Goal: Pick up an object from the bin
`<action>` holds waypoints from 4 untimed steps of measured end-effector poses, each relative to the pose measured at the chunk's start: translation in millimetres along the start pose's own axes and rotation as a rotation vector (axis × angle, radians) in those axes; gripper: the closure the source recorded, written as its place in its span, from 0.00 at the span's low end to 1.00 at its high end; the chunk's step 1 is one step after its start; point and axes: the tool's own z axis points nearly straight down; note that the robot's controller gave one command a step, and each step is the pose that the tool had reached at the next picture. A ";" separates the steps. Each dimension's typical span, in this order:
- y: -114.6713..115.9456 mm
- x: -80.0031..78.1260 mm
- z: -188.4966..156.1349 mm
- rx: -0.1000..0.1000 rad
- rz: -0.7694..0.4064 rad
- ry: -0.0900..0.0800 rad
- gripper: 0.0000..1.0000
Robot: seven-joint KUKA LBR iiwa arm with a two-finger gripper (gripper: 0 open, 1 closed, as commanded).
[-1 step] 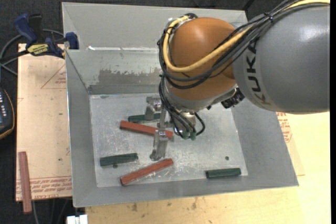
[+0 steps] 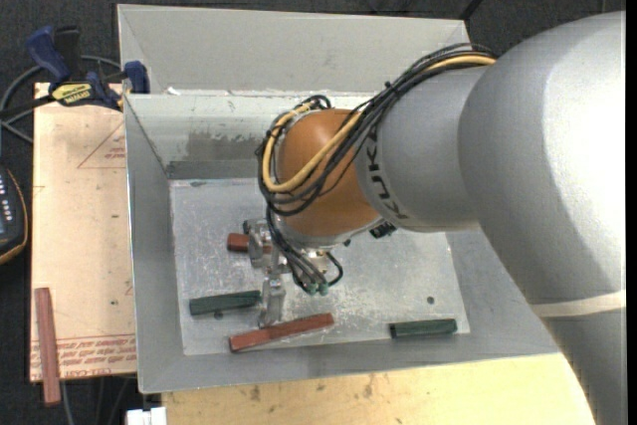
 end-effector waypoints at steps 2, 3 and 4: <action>69.6 3.6 -30.0 -0.002 -0.263 -0.004 1.00; 81.0 34.5 -88.9 -0.001 0.089 -0.004 1.00; 89.7 34.0 -76.5 0.001 0.272 0.000 1.00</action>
Offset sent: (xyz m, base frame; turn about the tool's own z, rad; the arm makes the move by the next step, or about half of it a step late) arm 0.0000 0.0000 0.0000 0.0000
